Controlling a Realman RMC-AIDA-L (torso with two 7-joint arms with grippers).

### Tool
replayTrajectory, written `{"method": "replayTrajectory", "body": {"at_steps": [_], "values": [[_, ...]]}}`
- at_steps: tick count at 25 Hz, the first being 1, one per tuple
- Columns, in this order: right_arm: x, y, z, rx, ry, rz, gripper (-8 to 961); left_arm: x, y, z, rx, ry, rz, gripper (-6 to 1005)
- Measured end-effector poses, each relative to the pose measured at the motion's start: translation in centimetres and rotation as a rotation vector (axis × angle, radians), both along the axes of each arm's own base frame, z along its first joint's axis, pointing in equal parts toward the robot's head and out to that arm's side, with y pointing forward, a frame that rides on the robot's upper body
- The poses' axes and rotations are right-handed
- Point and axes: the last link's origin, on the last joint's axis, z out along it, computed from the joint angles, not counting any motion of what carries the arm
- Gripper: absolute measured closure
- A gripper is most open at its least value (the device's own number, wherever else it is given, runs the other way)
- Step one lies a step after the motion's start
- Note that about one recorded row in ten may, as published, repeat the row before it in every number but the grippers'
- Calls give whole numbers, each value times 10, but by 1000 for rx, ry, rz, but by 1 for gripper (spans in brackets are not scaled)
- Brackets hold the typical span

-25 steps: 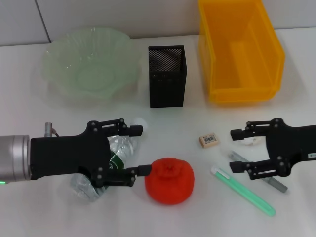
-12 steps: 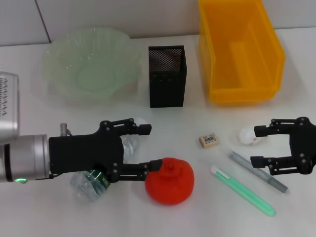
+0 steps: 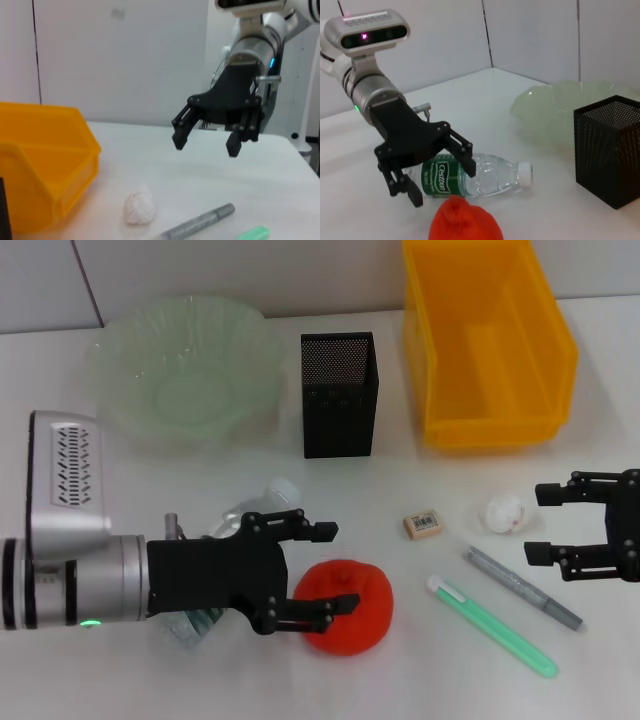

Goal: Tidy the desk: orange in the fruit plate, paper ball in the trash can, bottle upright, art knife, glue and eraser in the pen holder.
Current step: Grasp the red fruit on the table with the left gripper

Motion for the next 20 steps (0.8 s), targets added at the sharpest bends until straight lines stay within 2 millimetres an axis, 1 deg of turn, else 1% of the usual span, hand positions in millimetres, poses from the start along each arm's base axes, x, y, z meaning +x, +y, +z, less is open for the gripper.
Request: {"method": "replayTrajectory", "body": {"at_steps": [1, 5, 6, 8, 11, 20], "values": [[0, 0, 0, -1, -1, -4, 184, -1, 1, -5, 2, 21, 2, 268], [1, 0, 0, -3, -3, -14, 184, -1, 1, -12, 12, 50, 6, 272], [2, 0, 0, -4, -3, -17, 184, -2, 1, -18, 17, 72, 10, 273], [2, 0, 0, -4, -4, -18, 184, -3, 1, -19, 18, 79, 10, 274], [2, -1, 0, -3, -4, -20, 184, -4, -1, -27, 15, 115, 3, 277], [3, -1, 0, -2, -4, -24, 184, -5, -5, -31, 1, 130, -8, 285]]}}
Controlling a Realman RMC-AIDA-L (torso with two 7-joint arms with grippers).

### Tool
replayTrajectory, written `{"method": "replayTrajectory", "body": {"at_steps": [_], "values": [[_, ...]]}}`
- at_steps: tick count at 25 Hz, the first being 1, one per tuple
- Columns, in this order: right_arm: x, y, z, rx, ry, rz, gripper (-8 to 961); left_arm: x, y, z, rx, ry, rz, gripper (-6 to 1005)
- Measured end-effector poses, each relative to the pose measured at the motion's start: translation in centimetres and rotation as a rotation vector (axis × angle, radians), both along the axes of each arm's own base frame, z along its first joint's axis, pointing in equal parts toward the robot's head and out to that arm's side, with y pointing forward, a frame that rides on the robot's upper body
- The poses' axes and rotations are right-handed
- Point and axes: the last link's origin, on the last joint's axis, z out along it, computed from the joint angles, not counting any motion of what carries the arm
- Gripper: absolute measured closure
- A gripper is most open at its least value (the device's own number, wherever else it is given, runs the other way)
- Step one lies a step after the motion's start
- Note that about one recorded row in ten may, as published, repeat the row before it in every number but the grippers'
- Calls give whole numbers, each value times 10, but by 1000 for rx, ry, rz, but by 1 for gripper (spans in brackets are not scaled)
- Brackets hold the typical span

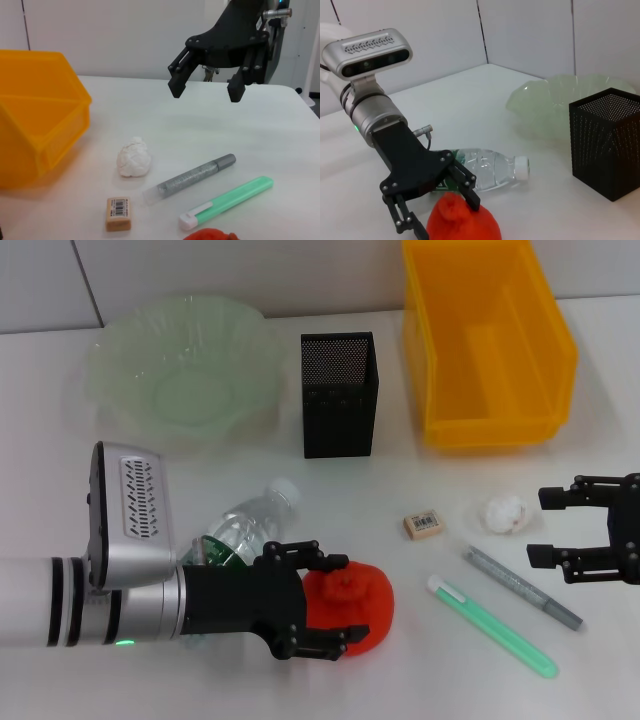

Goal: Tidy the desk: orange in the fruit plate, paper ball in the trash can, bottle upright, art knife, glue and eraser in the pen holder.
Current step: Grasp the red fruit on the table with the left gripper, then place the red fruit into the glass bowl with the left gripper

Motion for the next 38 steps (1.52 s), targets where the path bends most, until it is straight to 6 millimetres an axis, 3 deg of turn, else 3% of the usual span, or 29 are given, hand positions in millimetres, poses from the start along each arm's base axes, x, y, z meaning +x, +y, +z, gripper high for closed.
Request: {"method": "replayTrajectory", "body": {"at_steps": [11, 16, 20, 24, 33, 38], "values": [[2, -3, -2, 0, 3, -4, 184, -2, 7, 2, 42, 5, 21, 295], [2, -3, -2, -2, 5, -5, 184, 0, 6, 1, 36, 4, 8, 508], [2, -3, -2, -1, 4, -5, 184, 3, 5, 2, 32, -3, 0, 750], [2, -2, -3, 3, 3, -7, 184, 10, 1, 5, 19, -33, -30, 778], [5, 1, -7, 13, -4, -25, 184, 35, -8, 31, 46, -119, -104, 845], [6, 3, -10, 11, 3, -31, 184, 54, -8, 70, 146, -186, -178, 886]]}}
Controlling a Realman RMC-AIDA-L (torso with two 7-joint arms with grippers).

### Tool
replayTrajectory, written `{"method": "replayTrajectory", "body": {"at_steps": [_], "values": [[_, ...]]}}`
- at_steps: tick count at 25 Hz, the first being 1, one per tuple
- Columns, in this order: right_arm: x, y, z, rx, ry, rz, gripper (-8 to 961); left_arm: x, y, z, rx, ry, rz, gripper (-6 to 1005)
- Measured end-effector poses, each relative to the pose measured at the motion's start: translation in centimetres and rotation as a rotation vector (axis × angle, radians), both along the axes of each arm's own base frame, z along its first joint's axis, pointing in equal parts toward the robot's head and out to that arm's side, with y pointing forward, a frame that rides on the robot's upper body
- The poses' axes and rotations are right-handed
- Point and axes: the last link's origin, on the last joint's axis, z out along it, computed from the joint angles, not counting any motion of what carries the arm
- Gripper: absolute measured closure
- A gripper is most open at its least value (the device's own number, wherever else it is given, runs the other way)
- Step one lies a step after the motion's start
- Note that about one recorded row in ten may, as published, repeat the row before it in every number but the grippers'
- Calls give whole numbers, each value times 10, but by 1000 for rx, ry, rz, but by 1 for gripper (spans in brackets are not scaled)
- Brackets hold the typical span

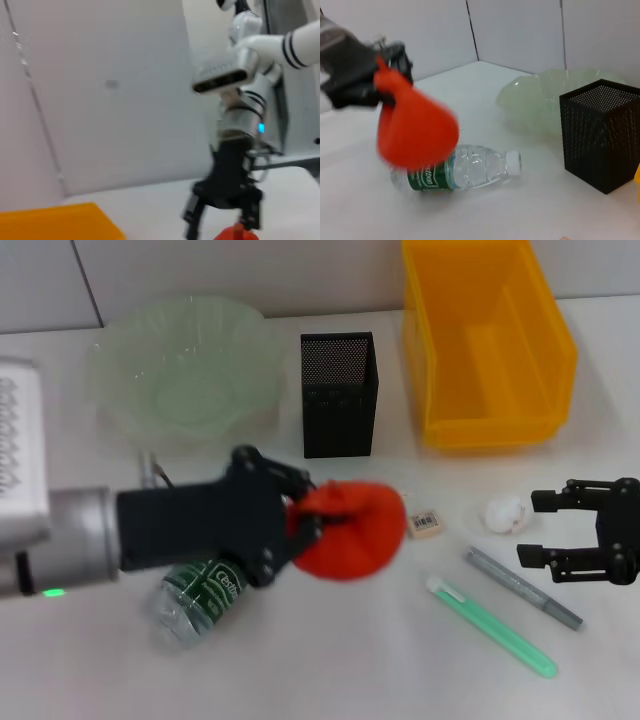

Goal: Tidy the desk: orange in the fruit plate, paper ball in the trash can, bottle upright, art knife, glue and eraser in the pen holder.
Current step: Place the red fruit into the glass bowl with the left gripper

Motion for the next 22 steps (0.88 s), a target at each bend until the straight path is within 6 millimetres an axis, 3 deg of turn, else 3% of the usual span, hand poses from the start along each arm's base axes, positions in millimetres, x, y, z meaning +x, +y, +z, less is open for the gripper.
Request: {"method": "replayTrajectory", "body": {"at_steps": [1, 3, 6, 7, 8, 11, 13, 18, 22], "values": [[0, 1, -1, 0, 1, 0, 184, 1, 4, 14, 51, -17, 4, 893], [0, 1, -2, -1, 3, -3, 185, 1, 4, 14, 51, -17, 4, 907], [0, 1, -5, -7, 11, -2, 185, -3, 23, 56, 198, -144, 87, 926], [0, 1, -5, -7, 11, -2, 185, -3, 23, 56, 198, -144, 87, 933], [0, 1, -7, -11, 18, -2, 185, -8, 34, 72, 250, -204, 136, 939], [0, 1, -12, -14, 28, 1, 185, -15, 46, 84, 292, -250, 186, 939], [0, 2, -14, -16, 32, 4, 185, -24, 67, 98, 342, -313, 259, 940], [-1, 2, -17, -21, 44, 7, 185, -37, 97, 106, 400, -349, 359, 940], [-1, 2, -18, -25, 51, 7, 185, -41, 109, 101, 424, -321, 390, 941]]}}
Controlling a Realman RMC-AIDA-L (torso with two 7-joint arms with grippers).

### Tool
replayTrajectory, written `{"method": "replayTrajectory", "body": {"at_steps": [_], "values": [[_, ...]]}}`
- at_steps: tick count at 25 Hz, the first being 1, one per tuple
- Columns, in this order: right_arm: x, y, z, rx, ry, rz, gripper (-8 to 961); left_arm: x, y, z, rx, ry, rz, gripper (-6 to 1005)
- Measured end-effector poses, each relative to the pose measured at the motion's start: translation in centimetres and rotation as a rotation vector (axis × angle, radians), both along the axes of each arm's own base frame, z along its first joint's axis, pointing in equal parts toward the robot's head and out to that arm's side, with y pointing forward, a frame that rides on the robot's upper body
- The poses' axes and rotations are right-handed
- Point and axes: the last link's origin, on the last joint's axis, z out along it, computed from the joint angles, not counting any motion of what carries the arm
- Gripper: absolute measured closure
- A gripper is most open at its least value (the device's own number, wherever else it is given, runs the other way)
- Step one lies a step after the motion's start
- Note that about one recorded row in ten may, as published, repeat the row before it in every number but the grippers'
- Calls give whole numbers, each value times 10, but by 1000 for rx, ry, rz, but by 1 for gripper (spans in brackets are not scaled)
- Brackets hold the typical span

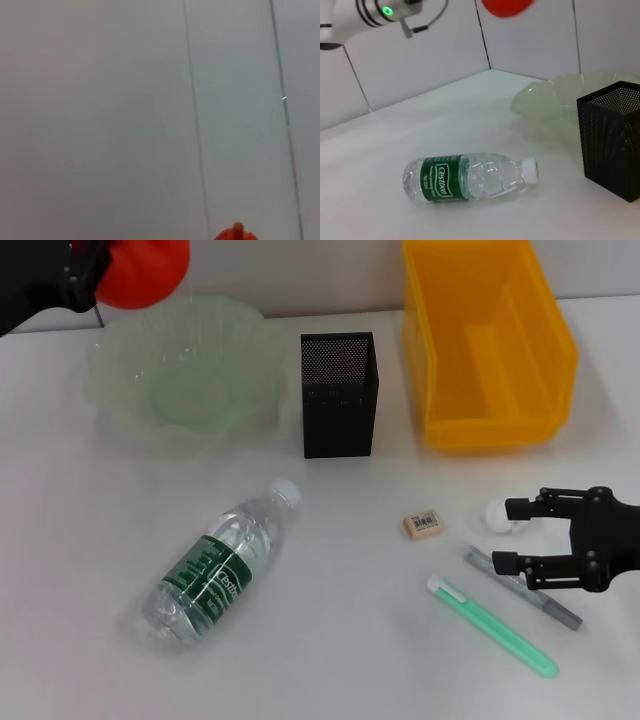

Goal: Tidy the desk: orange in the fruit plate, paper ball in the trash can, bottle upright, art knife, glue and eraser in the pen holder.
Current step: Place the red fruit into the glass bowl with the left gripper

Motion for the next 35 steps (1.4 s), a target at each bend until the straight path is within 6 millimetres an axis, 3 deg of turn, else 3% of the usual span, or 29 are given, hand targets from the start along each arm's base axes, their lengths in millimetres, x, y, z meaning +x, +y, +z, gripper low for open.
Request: {"method": "replayTrajectory", "body": {"at_steps": [16, 26, 35], "values": [[-1, -1, -6, -16, 24, 1, 185, -25, 36, -54, 23, 133, 257, 941], [-1, -3, -6, -20, 27, 1, 185, -31, 47, -77, 11, 253, 355, 940], [-1, -3, -7, -22, 29, 3, 185, -28, 53, -83, 13, 282, 371, 941]]}}
